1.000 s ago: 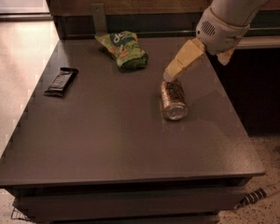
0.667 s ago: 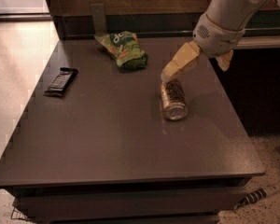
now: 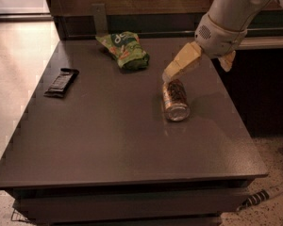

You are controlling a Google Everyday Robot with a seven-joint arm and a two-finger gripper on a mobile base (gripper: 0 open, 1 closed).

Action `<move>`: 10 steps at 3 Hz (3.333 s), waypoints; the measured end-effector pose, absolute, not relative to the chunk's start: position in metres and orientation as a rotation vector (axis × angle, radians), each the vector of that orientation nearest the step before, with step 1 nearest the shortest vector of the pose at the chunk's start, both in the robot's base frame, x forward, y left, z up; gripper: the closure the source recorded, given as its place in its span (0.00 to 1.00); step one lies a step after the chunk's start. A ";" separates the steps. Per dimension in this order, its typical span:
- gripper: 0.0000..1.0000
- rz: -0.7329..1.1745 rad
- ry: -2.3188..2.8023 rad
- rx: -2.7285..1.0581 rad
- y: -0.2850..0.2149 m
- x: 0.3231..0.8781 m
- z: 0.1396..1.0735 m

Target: Place orange can upright

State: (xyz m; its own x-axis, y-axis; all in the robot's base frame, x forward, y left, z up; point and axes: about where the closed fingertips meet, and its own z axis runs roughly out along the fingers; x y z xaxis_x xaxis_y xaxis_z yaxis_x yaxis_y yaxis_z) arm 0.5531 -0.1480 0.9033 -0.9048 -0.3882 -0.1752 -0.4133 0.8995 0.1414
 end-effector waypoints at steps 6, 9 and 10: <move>0.00 0.193 3.117 -0.184 -0.114 0.562 0.832; 0.70 0.230 3.080 -0.279 -0.090 0.569 0.820; 0.95 0.230 3.080 -0.279 -0.090 0.569 0.820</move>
Offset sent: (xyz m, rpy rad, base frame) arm -0.0094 0.0272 -0.0180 -0.2135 0.1495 -0.3654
